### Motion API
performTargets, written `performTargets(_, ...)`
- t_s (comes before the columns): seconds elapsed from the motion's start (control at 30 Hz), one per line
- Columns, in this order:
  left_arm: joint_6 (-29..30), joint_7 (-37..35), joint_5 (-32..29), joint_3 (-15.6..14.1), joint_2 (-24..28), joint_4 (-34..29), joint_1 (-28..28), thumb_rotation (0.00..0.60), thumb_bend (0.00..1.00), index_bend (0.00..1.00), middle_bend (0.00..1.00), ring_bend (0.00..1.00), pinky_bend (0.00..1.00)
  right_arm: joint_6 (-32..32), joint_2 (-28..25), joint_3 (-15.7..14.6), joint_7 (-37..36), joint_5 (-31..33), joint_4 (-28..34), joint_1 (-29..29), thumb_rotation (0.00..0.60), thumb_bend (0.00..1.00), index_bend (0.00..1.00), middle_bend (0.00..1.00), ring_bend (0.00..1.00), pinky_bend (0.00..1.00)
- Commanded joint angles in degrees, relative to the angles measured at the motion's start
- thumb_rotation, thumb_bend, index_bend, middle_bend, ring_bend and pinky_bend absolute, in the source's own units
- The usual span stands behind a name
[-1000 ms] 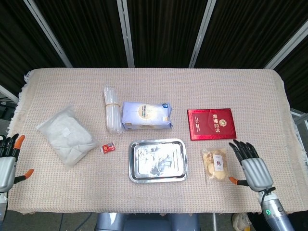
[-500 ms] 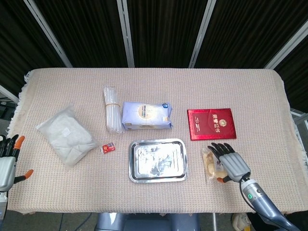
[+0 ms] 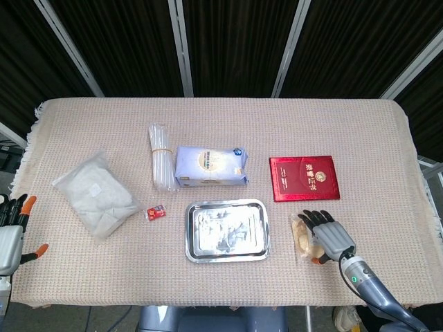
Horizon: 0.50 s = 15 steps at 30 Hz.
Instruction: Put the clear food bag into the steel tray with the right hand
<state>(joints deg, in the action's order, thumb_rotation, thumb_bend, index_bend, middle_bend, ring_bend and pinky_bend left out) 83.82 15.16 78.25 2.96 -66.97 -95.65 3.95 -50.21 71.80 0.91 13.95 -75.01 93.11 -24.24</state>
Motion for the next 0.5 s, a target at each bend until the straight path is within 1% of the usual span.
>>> performTargets(0.03, -0.06, 0.06, 0.0, -0.02, 0.03, -0.07, 0.03, 0.6, 0.01, 0.02, 0.0, 0.0, 0.0, 0.27, 0.51, -0.09, 0.08, 0.22, -0.31, -0.44, 0.6, 0.0, 0.0, 0.0, 0.0, 0.0)
performTargets(0.2, -0.17, 0.07, -0.15, -0.06, 0.07, -0.12, 0.02, 0.6, 0.01, 0.02, 0.0, 0.0, 0.0, 0.79, 1.42, -0.05, 0.7, 0.56, -0.79, -1.49, 0.6, 0.0, 0.0, 0.0, 0.0, 0.0)
performTargets(0.27, -0.23, 0.04, -0.31, -0.04, 0.07, -0.06, 0.0, 0.6, 0.01, 0.02, 0.0, 0.0, 0.0, 0.98, 1.72, 0.08, 1.4, 0.9, -0.88, -1.99, 0.6, 0.0, 0.02, 0.0, 0.0, 0.0)
performTargets(0.37, -0.43, -0.04, -0.57, -0.03, 0.02, 0.12, 0.02, 0.6, 0.01, 0.02, 0.0, 0.0, 0.0, 1.06, 2.35, 0.43, 2.52, 1.62, -1.05, -2.76, 0.6, 0.0, 0.11, 0.03, 0.0, 0.02)
performTargets(0.43, -0.64, -0.15, -0.78, -0.03, -0.04, 0.32, 0.05, 0.6, 0.01, 0.02, 0.0, 0.0, 0.0, 1.04, 2.89, 0.58, 3.42, 2.26, -1.53, -3.19, 0.6, 0.0, 0.21, 0.11, 0.02, 0.09)
performTargets(0.5, -0.74, -0.27, -0.91, -0.04, -0.07, 0.44, 0.03, 0.6, 0.01, 0.03, 0.0, 0.0, 0.0, 0.66, 3.32, 0.71, 4.23, 2.7, -1.86, -3.41, 0.6, 0.01, 0.34, 0.23, 0.12, 0.23)
